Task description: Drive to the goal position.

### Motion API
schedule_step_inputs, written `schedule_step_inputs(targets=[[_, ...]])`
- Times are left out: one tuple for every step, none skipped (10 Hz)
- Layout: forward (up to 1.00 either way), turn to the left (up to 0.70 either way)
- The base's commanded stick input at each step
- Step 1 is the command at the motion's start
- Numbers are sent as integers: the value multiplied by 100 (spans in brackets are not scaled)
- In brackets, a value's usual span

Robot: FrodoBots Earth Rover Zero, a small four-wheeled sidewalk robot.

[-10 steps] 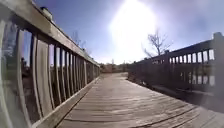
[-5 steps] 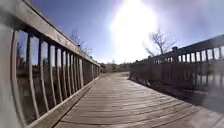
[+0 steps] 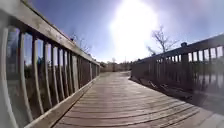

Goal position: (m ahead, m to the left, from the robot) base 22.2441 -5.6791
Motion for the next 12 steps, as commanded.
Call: schedule_step_inputs(targets=[[70, -7], [70, -8], [70, -5], [70, -2], [70, 1], [70, 2], [70, 1], [70, 0], [70, -1], [70, -2], [70, -4], [70, -5]])
